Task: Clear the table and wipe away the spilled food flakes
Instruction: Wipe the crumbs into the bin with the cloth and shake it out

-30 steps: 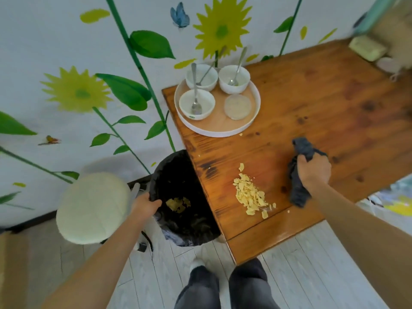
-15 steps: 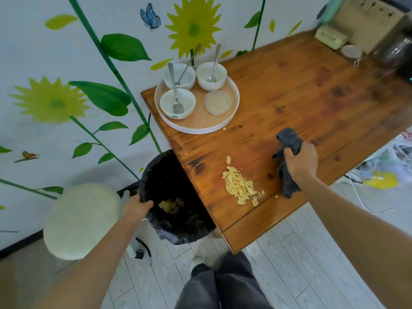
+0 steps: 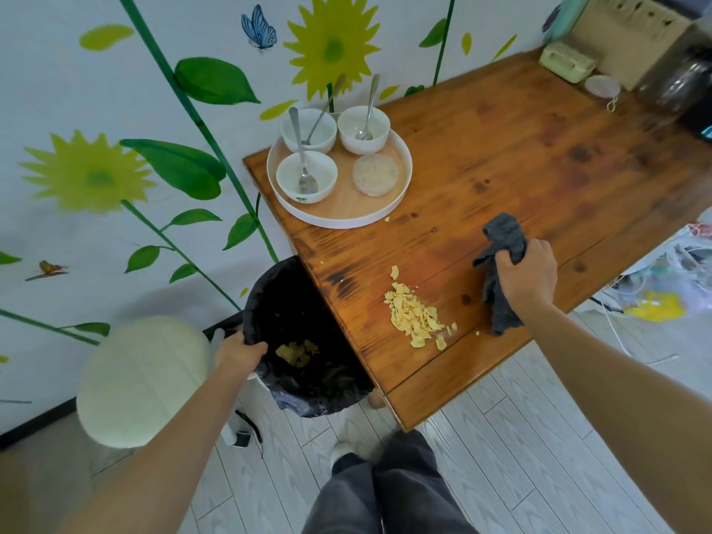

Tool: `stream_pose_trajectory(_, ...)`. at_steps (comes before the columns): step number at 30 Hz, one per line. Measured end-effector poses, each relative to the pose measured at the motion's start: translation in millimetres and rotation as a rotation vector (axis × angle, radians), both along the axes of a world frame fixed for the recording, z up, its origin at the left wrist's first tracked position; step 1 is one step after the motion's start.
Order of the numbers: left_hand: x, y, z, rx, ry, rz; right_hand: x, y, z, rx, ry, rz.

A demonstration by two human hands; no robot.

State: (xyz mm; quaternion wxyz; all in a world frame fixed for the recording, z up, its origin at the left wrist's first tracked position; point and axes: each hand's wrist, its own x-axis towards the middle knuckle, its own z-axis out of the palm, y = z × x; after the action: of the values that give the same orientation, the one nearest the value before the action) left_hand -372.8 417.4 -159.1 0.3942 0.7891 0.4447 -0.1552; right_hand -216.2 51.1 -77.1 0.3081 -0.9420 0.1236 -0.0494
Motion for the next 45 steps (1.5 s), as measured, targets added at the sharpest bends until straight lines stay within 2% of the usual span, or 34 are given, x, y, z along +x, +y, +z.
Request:
stream_pose_trajectory(6, 0.2, -2.5, 2.6, -0.028, -0.007, 0.036, -6.9, -7.1, 4.5, -0.057, -0.024, 0.049)
stream_pose_trajectory(9, -0.4, -4.0, 5.2, -0.03, -0.017, 0.042, -27.5, -4.6, -3.5, -0.005, 0.123, 0.098)
stream_pose_trajectory(11, -1.0, -5.1, 6.6, -0.033, -0.024, 0.043, -48.6, 3.2, -17.5, 0.113, 0.189, 0.06)
stream_pose_trajectory(14, -0.3, -7.1, 10.1, -0.03, -0.028, 0.028, -70.8, 27.2, -33.3, 0.363, 0.125, -0.153)
stream_pose_trajectory(19, 0.1, -8.4, 11.5, -0.012, -0.025, 0.017, -83.7, 78.3, -51.0, 0.545, 0.156, -0.262)
stream_pose_trajectory(26, 1.6, -11.7, 13.7, 0.004, -0.01, -0.014, -102.2, 159.5, -50.9, 0.622, 0.244, -0.036)
stream_pose_trajectory(29, 1.0, -12.4, 16.3, 0.027, 0.002, -0.031, -118.4, 199.8, -38.8, 0.814, 0.304, 0.015)
stream_pose_trajectory(33, 0.6, -15.3, 17.7, 0.047, 0.019, -0.015, -128.1, 227.5, -25.0, 1.078, 0.331, -0.034)
stream_pose_trajectory(36, 0.1, -15.4, 18.6, 0.042, 0.019, 0.004, -122.5, 225.3, -15.5, 1.201, 0.352, -0.098)
stream_pose_trajectory(41, -0.6, -14.5, 19.6, 0.029, 0.0, 0.019, -89.4, 197.1, 7.3, 1.34, 0.288, -0.225)
stream_pose_trajectory(45, 1.4, -12.8, 18.9, -0.024, -0.012, 0.051, -50.2, 167.7, 34.0, 1.49, 0.076, -0.294)
